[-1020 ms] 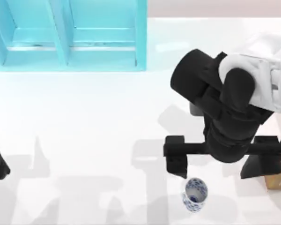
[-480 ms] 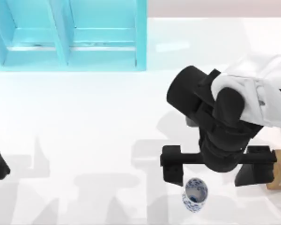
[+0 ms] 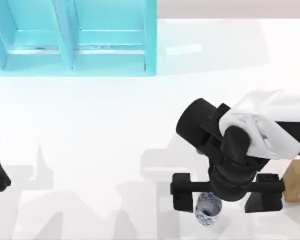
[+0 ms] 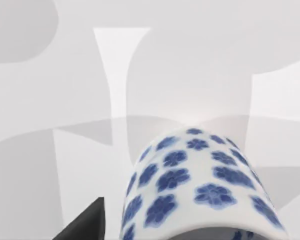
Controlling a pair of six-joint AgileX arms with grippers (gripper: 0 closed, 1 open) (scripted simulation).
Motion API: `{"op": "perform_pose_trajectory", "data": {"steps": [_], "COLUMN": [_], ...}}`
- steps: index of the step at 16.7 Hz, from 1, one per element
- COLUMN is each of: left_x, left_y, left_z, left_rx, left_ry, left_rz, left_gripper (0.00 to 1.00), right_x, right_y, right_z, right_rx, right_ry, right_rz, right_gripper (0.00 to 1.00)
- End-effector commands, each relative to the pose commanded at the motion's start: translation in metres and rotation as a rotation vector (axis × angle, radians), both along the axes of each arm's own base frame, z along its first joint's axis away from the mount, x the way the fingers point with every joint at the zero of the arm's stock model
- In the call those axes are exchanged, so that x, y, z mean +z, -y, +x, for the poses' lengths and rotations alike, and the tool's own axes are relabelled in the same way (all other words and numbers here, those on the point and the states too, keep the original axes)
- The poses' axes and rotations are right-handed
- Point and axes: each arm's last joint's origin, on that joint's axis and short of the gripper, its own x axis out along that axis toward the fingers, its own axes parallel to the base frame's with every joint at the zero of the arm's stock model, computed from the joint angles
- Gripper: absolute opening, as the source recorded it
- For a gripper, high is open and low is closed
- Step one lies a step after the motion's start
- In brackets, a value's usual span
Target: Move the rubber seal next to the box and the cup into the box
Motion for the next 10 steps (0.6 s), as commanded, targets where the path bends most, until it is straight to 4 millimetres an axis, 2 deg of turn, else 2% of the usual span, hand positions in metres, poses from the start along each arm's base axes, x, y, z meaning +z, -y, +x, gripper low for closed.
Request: {"op": "perform_pose_trajectory", "data": {"steps": [2,10], "left_x": [0.0000,0.0000], "left_y": [0.0000,0.0000], "left_z": [0.0000,0.0000], "left_rx": [0.000,0.000], "left_ry": [0.000,0.000], "left_rz": [0.000,0.000], "left_gripper": [1.00,1.00], "right_x": [0.0000,0.0000], "right_y": [0.0000,0.0000], "right_z": [0.0000,0.0000], "right_rx": [0.000,0.000], "right_ry": [0.000,0.000], "right_rz": [0.000,0.000], "right_gripper": [1.00,0.40]}}
